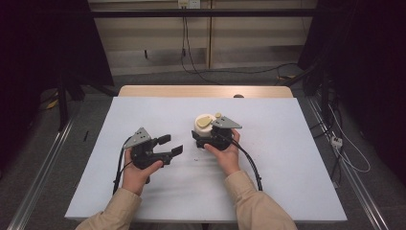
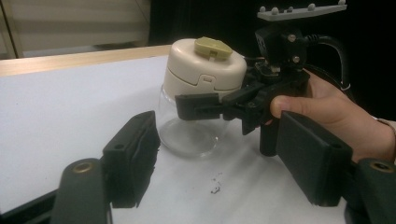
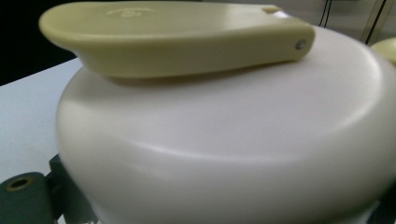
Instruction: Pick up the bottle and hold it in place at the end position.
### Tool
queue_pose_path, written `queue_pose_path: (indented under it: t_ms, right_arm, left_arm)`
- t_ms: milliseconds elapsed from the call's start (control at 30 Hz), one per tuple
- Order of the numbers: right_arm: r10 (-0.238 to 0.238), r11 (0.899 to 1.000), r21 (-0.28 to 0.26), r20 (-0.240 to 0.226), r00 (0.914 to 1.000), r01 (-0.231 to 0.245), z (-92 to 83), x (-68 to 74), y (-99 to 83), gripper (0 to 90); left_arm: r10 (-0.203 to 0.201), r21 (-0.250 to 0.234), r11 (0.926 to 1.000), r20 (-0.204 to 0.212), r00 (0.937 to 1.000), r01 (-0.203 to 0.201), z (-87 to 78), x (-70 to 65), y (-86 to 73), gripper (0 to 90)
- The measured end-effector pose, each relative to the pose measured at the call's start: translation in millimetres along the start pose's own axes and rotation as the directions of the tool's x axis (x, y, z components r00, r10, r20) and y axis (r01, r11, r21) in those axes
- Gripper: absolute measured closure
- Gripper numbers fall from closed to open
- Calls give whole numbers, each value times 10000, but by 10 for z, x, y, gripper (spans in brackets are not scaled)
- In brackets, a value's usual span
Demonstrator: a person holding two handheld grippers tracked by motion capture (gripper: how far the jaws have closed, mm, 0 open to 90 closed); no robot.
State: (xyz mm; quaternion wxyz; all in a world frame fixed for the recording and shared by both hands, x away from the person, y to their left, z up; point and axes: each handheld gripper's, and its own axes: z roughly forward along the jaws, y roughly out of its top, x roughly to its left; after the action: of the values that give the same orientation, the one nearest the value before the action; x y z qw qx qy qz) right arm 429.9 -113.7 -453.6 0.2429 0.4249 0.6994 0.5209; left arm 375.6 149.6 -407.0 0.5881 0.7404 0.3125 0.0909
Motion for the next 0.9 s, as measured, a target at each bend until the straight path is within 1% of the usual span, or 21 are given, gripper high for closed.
queue_pose_path:
  t_ms: [67,100,167,233,267,367,400,433,467,533,600,633,767,833,900]
  right_arm:
    - [-10,10000,2,-9,10000,10,-1,-1,0,62]
    - [-8,10000,-2,-14,10000,8,-1,-2,-1,62]
    - [-11,10000,-1,-15,10000,11,-1,-2,-1,62]
    - [3,10000,-8,-21,10000,-3,0,-2,-1,62]
    - [-14,10000,-3,-23,10000,14,-1,-3,-2,62]
    - [2,10000,2,-27,10000,-2,-1,-2,0,62]
    - [2,10000,2,-27,10000,-2,-1,-2,0,62]
    - [-23,10000,11,-19,10000,23,-2,-2,-1,62]
    - [-23,10000,11,-19,10000,23,-2,-2,-1,62]
    - [-18,10000,28,-11,10000,18,-2,-1,1,62]
    - [-16,10000,33,-13,10000,16,-1,-1,2,62]
    - [-19,10000,28,-16,10000,19,-1,-2,1,62]
    - [-9,10000,-2,-27,10000,9,0,-3,-2,62]
    - [-38,10000,8,-20,10000,39,-1,-3,-2,61]
    - [-43,10000,10,-22,10000,43,-2,-3,-2,61]
  left_arm:
    - [12,50,10000,43,10000,-12,17,-9,29,350]
    - [44,148,9999,47,10000,-44,42,-20,63,362]
    - [64,185,9998,48,10000,-65,53,-24,78,391]
    - [106,246,9996,76,9999,-108,77,-28,104,437]
    - [140,358,9993,-35,9999,-139,111,-31,131,452]
    - [154,420,9990,-37,9999,-152,151,-27,153,492]
    - [185,477,9987,-60,9998,-182,180,-28,164,492]
    - [230,541,9983,-53,9997,-226,203,-25,172,521]
    - [251,613,9978,-79,9997,-246,224,-26,181,521]
    - [283,686,9973,-49,9996,-279,262,-26,198,558]
    - [228,672,9975,-65,9997,-223,285,-25,214,573]
    - [193,692,9974,-10,9998,-192,292,-21,221,621]
    - [181,828,9964,-76,9998,-174,318,-19,253,672]
    - [105,921,9957,48,9999,-109,342,-14,281,710]
    - [106,945,9955,78,9999,-113,354,-15,293,746]
